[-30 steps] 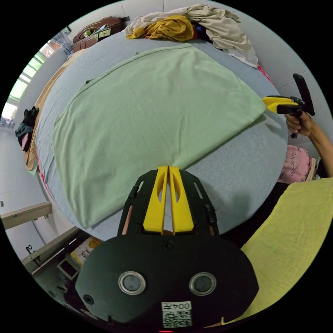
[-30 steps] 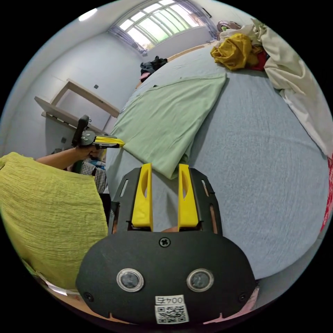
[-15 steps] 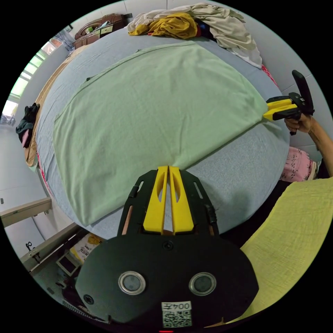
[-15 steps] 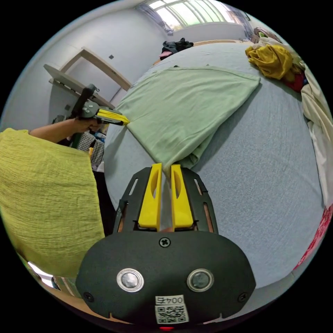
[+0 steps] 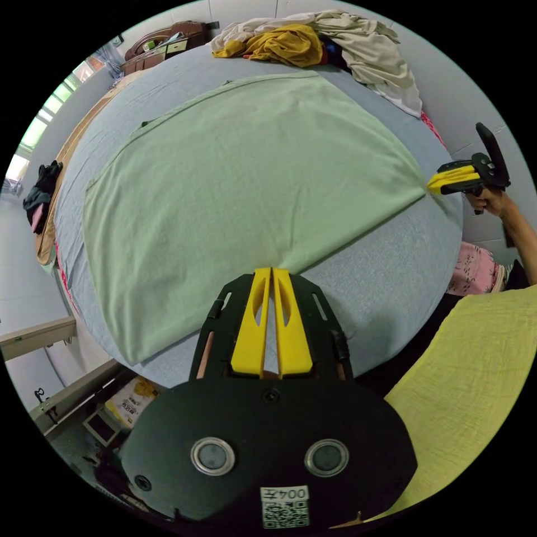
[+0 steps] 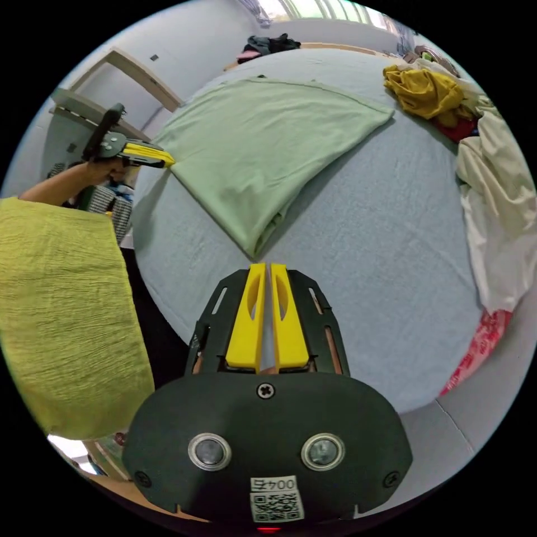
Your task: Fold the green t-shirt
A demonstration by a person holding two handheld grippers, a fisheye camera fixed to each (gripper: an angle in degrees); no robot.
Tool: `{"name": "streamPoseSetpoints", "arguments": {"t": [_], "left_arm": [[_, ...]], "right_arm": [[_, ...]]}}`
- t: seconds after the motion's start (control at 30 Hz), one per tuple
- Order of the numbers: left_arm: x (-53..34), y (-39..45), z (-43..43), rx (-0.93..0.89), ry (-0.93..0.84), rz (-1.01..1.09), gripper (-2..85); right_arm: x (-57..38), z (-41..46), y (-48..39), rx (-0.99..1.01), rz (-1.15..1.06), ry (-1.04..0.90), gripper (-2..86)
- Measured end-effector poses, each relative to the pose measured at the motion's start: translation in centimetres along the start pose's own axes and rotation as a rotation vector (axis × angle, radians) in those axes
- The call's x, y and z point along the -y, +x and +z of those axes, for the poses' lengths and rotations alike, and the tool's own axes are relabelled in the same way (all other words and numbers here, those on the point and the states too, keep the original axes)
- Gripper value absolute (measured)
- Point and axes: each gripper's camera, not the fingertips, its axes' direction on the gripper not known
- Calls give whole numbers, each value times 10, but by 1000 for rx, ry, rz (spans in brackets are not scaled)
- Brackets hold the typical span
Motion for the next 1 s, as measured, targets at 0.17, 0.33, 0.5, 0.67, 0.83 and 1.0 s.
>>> {"name": "streamPoseSetpoints", "arguments": {"t": [0.17, 0.33, 0.5, 0.67, 0.83, 1.0], "left_arm": [[3, -1, -1, 5, -13, -5, 6], [5, -4, -2, 0, -28, -3, 7], [5, -5, -5, 22, -35, 0, 7], [3, -10, -8, 12, -40, -22, 7], [2, -11, -12, 38, -56, 22, 7], [-17, -31, -18, -36, 16, -51, 7]], "right_arm": [[55, -30, -43, -25, 51, 141, 60], [101, 9, -76, -149, 118, 52, 85], [116, 42, -88, -204, 202, -47, 87], [130, 46, -98, -222, 218, -42, 86], [140, 48, -107, -240, 227, -52, 83], [134, 45, -102, -204, 267, -1, 84]]}}
